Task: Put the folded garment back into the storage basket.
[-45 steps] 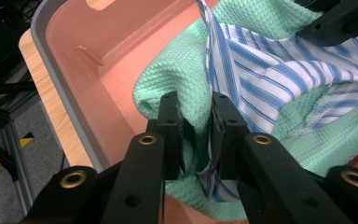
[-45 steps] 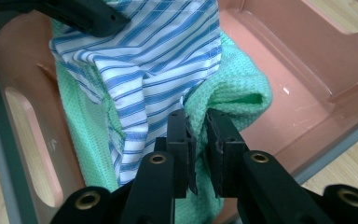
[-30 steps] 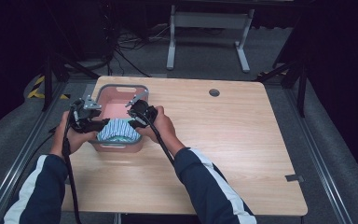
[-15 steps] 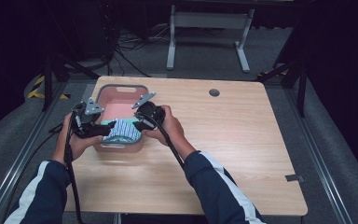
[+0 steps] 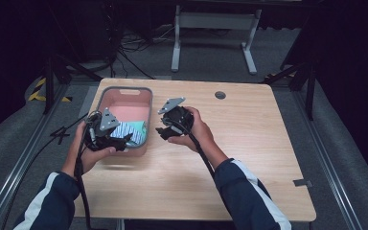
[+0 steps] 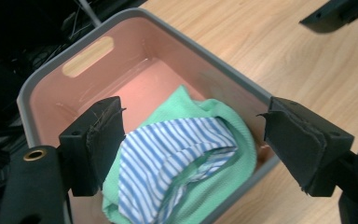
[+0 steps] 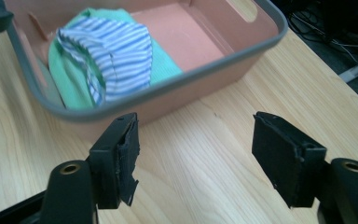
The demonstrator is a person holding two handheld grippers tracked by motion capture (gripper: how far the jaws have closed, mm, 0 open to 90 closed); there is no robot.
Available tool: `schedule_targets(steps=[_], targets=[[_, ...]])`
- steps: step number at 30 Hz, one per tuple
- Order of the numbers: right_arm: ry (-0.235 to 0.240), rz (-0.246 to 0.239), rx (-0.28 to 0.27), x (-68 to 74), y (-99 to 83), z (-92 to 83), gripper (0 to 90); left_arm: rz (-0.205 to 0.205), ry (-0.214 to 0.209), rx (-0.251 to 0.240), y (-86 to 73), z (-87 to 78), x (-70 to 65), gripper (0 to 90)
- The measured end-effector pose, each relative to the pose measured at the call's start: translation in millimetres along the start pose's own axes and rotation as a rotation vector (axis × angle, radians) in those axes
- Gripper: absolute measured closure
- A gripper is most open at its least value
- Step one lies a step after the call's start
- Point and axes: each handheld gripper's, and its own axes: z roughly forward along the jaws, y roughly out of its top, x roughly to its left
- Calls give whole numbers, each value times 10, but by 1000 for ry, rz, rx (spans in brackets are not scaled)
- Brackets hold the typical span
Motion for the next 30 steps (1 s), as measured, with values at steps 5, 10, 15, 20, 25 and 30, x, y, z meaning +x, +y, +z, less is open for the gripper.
schedule_targets(steps=[5,10,15,20,25,30], targets=[[-36,-32,29,-34,-139,-129,308,26,-25,-9,-2,3,-150,206],[-58,-33,34,-74,-273,-260,308,54,-61,-13,-16,30,-312,184],[-80,-29,43,-110,-397,-366,304,74,-88,-9,-50,55,-433,182],[-93,-33,53,-130,-509,-430,300,117,-117,-6,-89,104,-594,193],[-111,-20,58,-164,-661,-522,294,139,-139,-12,-68,148,-698,194],[-118,-4,69,-186,-832,-603,292,167,-164,-16,-40,203,-813,197]])
